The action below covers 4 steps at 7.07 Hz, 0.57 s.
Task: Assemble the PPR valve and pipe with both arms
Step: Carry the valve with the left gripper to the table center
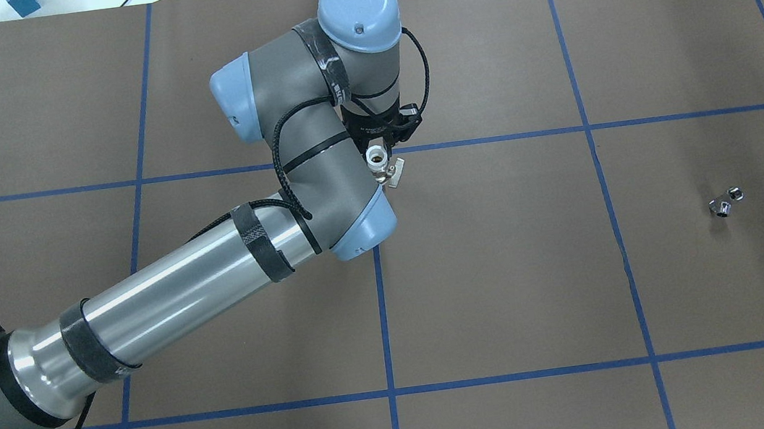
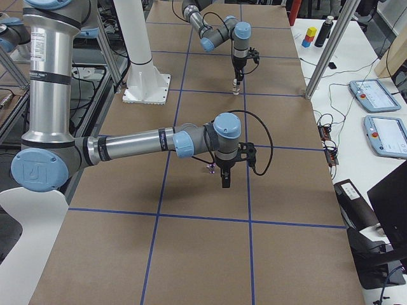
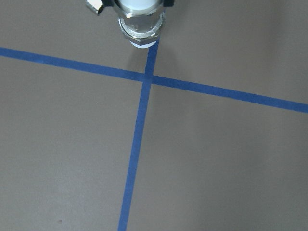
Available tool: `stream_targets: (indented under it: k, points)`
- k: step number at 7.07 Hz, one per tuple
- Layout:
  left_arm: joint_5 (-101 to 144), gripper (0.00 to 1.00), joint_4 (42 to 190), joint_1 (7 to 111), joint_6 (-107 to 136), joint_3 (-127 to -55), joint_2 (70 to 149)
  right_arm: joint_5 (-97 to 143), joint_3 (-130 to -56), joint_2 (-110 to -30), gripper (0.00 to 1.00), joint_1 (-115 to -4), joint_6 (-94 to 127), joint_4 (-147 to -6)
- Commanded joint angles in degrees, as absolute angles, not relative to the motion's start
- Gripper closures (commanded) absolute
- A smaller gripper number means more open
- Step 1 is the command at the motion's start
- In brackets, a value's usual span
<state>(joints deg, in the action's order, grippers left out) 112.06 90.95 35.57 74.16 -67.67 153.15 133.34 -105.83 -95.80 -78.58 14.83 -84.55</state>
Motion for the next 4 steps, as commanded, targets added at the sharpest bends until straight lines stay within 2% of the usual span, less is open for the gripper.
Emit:
stream_targets:
  k: [1, 4]
  points:
    - [111.9, 1.00, 90.8, 35.4, 74.0, -67.6, 152.7, 133.4, -105.8, -95.8, 0.00, -78.5, 14.9, -84.6]
    - [111.5, 1.00, 90.7, 35.5, 74.0, -67.6, 152.2, 133.4, -105.8, -95.8, 0.00, -78.5, 14.9, -84.6]
